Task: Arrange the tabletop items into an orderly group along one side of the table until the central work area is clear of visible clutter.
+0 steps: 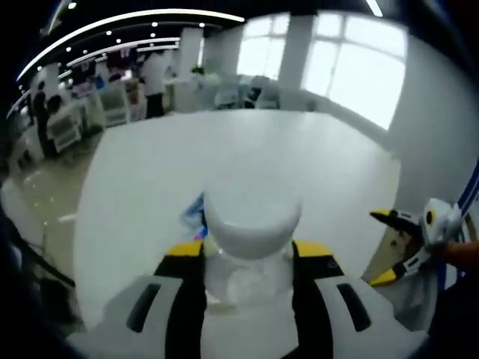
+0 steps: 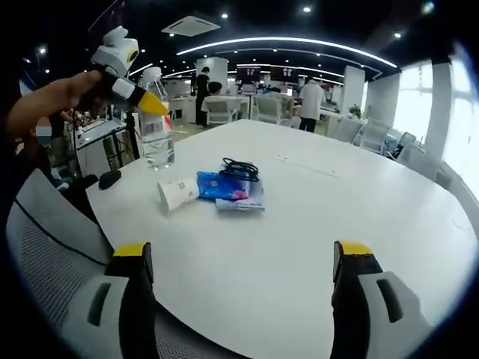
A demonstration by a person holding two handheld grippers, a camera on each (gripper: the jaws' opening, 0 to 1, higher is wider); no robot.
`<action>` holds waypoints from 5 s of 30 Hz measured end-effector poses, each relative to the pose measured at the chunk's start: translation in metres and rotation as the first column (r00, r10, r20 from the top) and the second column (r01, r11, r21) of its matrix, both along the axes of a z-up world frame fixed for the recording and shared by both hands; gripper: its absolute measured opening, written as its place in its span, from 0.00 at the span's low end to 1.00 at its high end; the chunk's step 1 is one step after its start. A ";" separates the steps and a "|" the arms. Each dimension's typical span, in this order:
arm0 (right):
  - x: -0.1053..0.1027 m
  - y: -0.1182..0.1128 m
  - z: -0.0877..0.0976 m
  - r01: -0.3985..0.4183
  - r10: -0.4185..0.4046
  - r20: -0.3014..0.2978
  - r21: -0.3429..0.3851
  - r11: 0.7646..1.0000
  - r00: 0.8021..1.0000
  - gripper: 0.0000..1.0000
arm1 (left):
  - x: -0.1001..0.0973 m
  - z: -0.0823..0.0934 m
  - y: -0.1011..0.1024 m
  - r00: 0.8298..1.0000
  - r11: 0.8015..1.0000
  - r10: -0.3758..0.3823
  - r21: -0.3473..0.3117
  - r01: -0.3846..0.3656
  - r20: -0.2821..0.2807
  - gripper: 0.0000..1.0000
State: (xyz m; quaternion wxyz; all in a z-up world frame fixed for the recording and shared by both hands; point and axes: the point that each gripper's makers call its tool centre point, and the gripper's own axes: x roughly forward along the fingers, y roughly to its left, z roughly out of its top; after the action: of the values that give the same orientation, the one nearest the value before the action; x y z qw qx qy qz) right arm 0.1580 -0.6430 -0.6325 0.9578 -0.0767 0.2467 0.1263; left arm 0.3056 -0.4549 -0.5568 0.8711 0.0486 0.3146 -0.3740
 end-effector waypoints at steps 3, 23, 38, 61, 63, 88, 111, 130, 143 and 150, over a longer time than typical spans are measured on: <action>0.000 0.000 -0.001 0.001 -0.001 -0.004 0.001 1.000 1.000 1.00 | 0.011 0.000 0.010 1.000 1.000 0.031 -0.002 -0.031 -0.003 0.41; -0.002 0.002 -0.004 -0.020 0.020 -0.017 -0.017 1.000 1.000 1.00 | 0.061 -0.008 0.034 0.991 0.992 0.129 0.004 -0.128 -0.029 0.41; -0.002 0.002 -0.006 -0.024 0.023 -0.023 -0.040 0.999 0.999 1.00 | 0.089 -0.029 0.062 0.980 0.980 0.195 0.041 -0.194 -0.037 0.41; -0.003 0.003 -0.007 -0.018 0.018 -0.034 -0.010 1.000 0.999 1.00 | 0.117 -0.084 0.076 0.961 0.957 0.273 0.117 -0.266 -0.048 0.41; -0.003 0.003 -0.006 -0.017 0.016 -0.035 -0.006 1.000 0.999 1.00 | 0.117 -0.088 0.075 0.960 0.956 0.274 0.124 -0.267 -0.048 0.41; -0.002 -0.004 -0.008 0.024 -0.022 -0.048 0.023 0.999 0.999 1.00 | 0.151 -0.118 0.078 0.924 0.912 0.382 0.158 -0.378 0.004 0.41; -0.004 -0.002 -0.008 0.017 -0.015 -0.052 0.029 0.999 0.999 1.00 | 0.171 -0.119 0.083 0.891 0.878 0.452 0.153 -0.454 0.052 0.42; -0.002 0.000 -0.005 0.006 -0.005 -0.032 0.021 1.000 0.999 1.00 | 0.155 -0.108 0.086 0.900 0.896 0.423 0.100 -0.432 0.103 0.53; -0.003 0.003 -0.003 -0.010 0.011 -0.026 0.023 1.000 1.000 1.00 | 0.120 -0.103 0.097 0.910 0.908 0.398 0.090 -0.409 0.121 0.59; -0.003 0.004 -0.004 -0.017 0.017 -0.030 0.021 1.000 0.999 1.00 | 0.098 -0.093 0.095 0.918 0.921 0.373 0.063 -0.384 0.136 0.63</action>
State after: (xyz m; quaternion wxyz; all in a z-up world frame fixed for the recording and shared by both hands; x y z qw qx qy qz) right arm 0.1548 -0.6386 -0.6364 0.9536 -0.0667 0.2591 0.1382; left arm 0.4040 -0.3601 -0.6493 0.9414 0.0478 0.2807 -0.1806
